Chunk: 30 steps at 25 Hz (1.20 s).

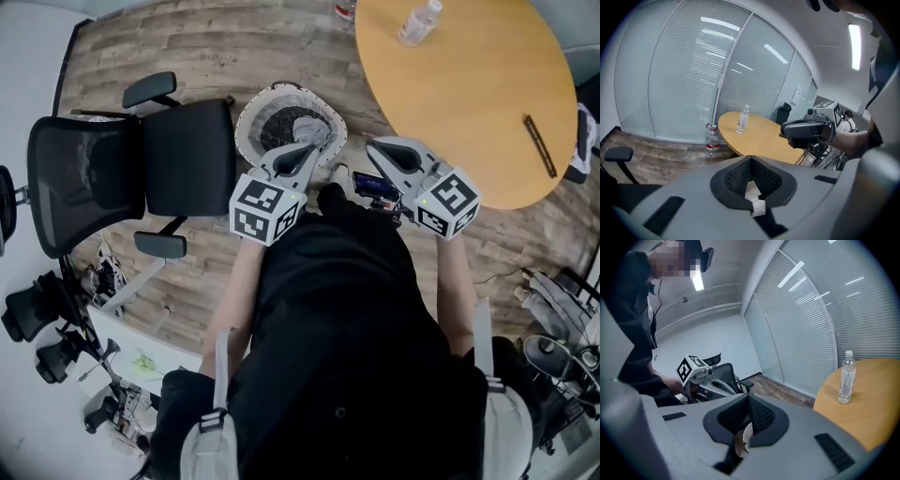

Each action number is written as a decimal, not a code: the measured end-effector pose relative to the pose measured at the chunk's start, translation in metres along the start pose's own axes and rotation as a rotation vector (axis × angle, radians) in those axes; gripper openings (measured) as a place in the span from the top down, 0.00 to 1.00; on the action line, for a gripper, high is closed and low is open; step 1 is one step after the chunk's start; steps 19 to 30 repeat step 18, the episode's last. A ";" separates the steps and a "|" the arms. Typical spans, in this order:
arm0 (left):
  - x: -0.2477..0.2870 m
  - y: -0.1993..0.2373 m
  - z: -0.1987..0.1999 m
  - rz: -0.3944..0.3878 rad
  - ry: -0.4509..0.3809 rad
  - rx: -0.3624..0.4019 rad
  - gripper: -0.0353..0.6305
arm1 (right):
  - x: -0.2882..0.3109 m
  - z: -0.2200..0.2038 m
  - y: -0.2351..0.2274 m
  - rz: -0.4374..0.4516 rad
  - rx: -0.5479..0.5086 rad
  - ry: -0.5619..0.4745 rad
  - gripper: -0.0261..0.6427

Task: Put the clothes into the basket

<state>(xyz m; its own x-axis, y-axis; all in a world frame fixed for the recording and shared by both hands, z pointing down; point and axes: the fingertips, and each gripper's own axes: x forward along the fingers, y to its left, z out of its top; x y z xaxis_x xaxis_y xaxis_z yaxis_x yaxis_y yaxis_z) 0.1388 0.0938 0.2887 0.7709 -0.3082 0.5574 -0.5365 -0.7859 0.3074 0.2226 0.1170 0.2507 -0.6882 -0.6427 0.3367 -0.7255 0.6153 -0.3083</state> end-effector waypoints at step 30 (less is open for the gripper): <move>0.010 -0.001 -0.010 -0.014 0.044 -0.016 0.93 | 0.007 -0.004 0.001 0.019 -0.056 0.043 0.94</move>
